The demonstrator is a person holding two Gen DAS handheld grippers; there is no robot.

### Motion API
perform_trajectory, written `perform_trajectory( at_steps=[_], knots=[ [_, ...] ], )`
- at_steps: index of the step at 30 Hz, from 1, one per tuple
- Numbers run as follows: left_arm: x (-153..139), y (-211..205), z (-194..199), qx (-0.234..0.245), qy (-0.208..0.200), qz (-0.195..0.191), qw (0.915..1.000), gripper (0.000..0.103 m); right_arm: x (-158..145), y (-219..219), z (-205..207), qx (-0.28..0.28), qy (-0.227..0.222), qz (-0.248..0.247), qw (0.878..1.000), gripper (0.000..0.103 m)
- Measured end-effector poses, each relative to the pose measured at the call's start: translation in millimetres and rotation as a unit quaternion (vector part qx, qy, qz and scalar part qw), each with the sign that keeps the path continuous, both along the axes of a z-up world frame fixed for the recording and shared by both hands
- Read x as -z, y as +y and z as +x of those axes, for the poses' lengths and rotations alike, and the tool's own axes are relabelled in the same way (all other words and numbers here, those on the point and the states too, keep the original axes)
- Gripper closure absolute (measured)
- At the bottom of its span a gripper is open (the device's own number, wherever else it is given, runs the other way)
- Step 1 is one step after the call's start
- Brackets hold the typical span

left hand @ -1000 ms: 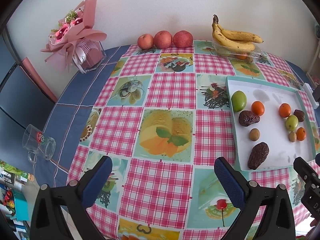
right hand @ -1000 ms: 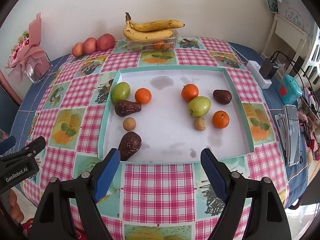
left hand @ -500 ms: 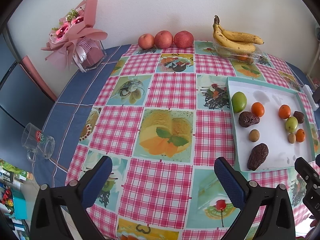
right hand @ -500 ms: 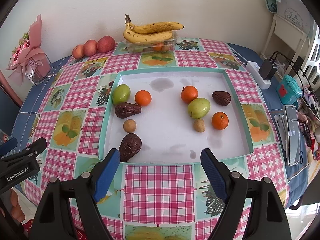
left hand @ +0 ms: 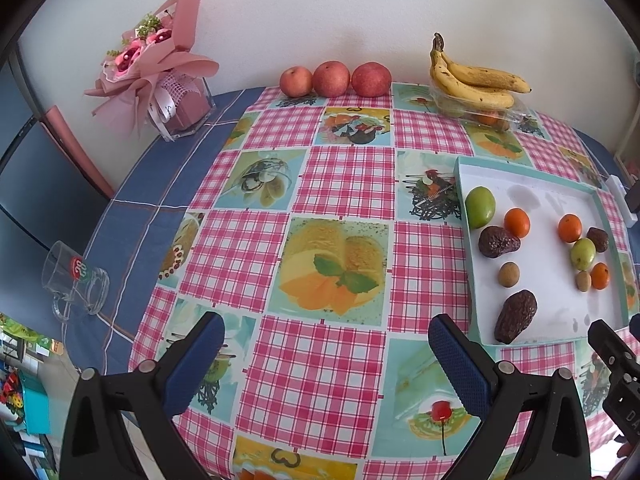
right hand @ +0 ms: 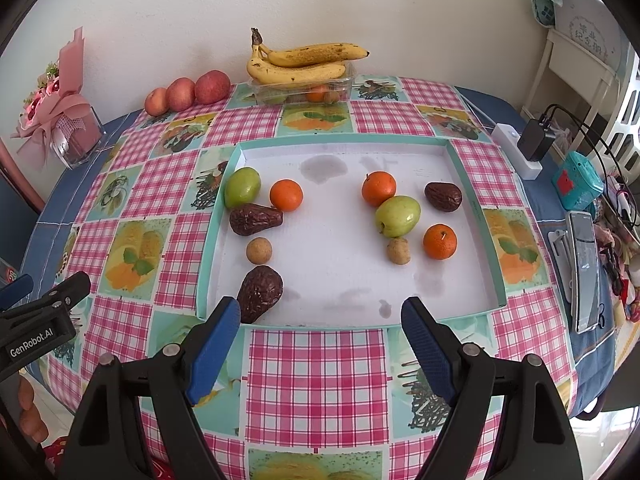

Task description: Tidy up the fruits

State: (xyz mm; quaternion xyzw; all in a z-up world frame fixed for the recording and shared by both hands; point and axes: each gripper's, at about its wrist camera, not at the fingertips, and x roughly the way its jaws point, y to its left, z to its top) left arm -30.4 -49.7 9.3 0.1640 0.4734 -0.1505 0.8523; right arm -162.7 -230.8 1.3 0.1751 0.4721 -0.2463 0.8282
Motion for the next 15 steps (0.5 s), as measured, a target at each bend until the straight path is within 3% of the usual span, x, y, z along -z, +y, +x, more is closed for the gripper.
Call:
perform_trajectory(
  at_steps=[15],
  knots=[
    [-3.4, 5.5, -0.5, -0.016, -0.007, -0.007, 0.9998, 0.000, 2.3, -1.7, -0.5, -0.004, 0.004, -0.003, 1.000, 0.020]
  ],
)
